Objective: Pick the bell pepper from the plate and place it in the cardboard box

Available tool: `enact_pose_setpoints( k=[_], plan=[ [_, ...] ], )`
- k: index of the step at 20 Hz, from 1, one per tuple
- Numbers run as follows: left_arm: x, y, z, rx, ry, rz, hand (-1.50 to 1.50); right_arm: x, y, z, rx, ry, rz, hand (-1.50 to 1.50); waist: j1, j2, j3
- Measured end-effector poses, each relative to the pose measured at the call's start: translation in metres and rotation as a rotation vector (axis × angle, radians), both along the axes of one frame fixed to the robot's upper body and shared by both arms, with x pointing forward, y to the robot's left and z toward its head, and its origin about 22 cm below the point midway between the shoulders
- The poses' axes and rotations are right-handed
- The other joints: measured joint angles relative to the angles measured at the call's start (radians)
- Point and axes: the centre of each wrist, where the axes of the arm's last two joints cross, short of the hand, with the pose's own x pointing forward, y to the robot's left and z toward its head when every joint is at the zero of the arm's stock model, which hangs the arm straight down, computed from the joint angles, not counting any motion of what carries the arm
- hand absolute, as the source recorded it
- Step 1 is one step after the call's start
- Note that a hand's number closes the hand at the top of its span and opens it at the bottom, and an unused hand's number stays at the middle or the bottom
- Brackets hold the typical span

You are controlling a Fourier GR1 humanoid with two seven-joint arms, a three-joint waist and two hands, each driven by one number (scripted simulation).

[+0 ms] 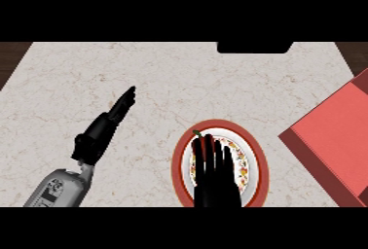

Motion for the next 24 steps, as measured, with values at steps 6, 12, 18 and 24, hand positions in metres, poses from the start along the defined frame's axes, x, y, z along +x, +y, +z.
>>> enact_pose_setpoints(
  k=[6, 12, 18, 24],
  plan=[
    [-0.001, -0.006, 0.001, 0.000, -0.004, -0.006, 0.00, 0.026, 0.008, -0.010, -0.003, 0.056, -0.029, -1.50, 0.003, 0.000, 0.001],
    [0.000, -0.003, -0.001, 0.002, -0.007, -0.002, 0.00, 0.048, 0.011, -0.016, 0.000, 0.062, -0.045, -1.50, 0.001, 0.000, 0.001],
    [-0.001, -0.006, 0.005, 0.004, -0.011, 0.000, 0.00, 0.061, 0.012, -0.024, -0.013, 0.056, -0.050, -1.50, 0.000, -0.001, 0.001],
    [0.005, -0.002, 0.005, 0.006, -0.008, 0.002, 0.00, 0.063, 0.016, -0.030, -0.019, 0.084, -0.041, -1.50, -0.001, -0.001, 0.001]
  ],
)
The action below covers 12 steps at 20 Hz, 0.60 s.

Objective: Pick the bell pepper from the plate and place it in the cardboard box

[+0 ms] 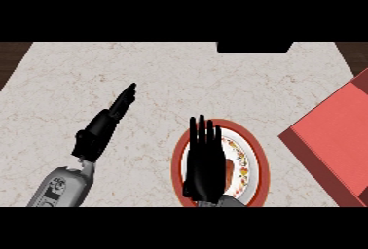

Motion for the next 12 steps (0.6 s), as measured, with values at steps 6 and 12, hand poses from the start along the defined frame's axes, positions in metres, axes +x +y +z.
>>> enact_pose_setpoints(
  k=[6, 12],
  plan=[
    [-0.006, 0.008, 0.001, -0.001, 0.000, -0.002, 0.00, 0.010, -0.003, -0.015, 0.005, 0.049, -0.019, -1.50, 0.001, -0.001, 0.000],
    [-0.002, -0.002, -0.001, -0.004, 0.000, -0.005, 0.00, 0.017, -0.002, -0.022, 0.012, 0.069, -0.024, -1.50, 0.001, -0.004, 0.000]
  ],
)
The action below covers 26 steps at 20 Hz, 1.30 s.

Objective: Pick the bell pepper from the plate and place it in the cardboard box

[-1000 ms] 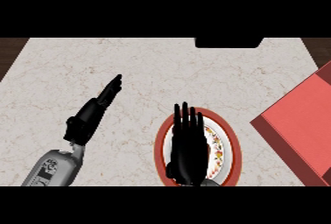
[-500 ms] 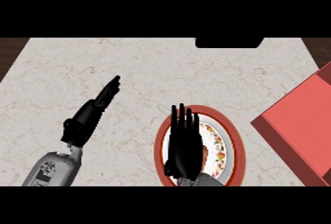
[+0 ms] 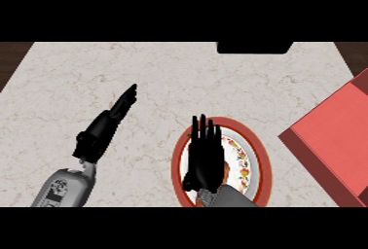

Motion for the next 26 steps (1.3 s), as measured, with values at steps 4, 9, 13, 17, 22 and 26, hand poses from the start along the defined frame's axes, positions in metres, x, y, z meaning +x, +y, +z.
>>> enact_pose_setpoints(
  k=[4, 9, 13, 17, 22, 26],
  plan=[
    [0.003, 0.003, -0.002, 0.003, 0.004, 0.008, 0.00, 0.004, -0.004, -0.005, 0.006, 0.007, -0.022, -1.50, -0.002, -0.006, 0.000],
    [-0.005, 0.000, -0.002, -0.003, 0.005, 0.003, 0.00, 0.006, -0.008, -0.010, -0.004, 0.001, -0.048, -1.50, -0.002, -0.010, -0.001],
    [-0.006, -0.001, 0.000, 0.001, 0.003, 0.001, 0.00, 0.013, -0.012, -0.015, -0.003, 0.019, -0.062, 1.50, -0.002, -0.013, -0.002],
    [-0.004, 0.002, -0.001, 0.005, 0.003, -0.001, 0.00, 0.019, -0.012, -0.015, -0.022, 0.023, -0.050, 1.50, -0.002, -0.013, -0.002],
    [-0.006, 0.001, -0.005, 0.000, 0.000, -0.001, 0.00, 0.021, -0.010, -0.018, -0.061, -0.020, -0.034, 1.50, -0.002, -0.013, -0.002],
    [-0.005, 0.004, -0.004, -0.002, 0.005, 0.005, 0.00, 0.013, -0.033, -0.023, -0.104, -0.070, 0.049, 1.50, -0.009, -0.014, 0.000]
  ],
)
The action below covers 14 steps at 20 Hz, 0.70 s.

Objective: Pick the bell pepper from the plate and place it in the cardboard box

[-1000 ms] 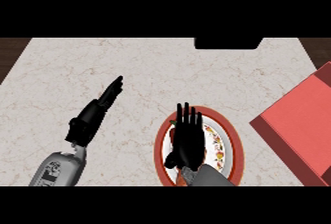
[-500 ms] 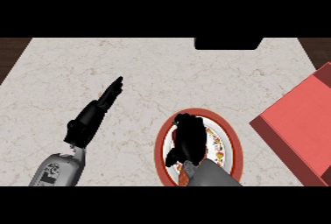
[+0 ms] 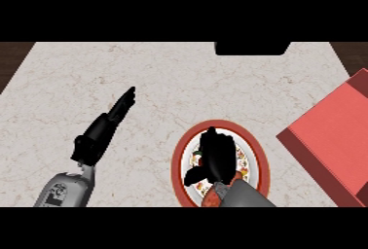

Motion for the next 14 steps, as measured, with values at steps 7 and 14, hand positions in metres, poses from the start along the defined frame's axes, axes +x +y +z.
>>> enact_pose_setpoints(
  k=[7, 14],
  plan=[
    [0.000, 0.006, -0.002, 0.001, 0.008, 0.025, 0.00, -0.040, -0.065, -0.012, -0.106, -0.038, 0.484, 1.50, -0.022, -0.006, 0.001],
    [-0.004, 0.015, -0.006, 0.001, 0.019, 0.066, 0.00, -0.065, -0.149, 0.010, -0.137, -0.125, 0.769, 1.50, -0.067, -0.006, 0.001]
  ],
)
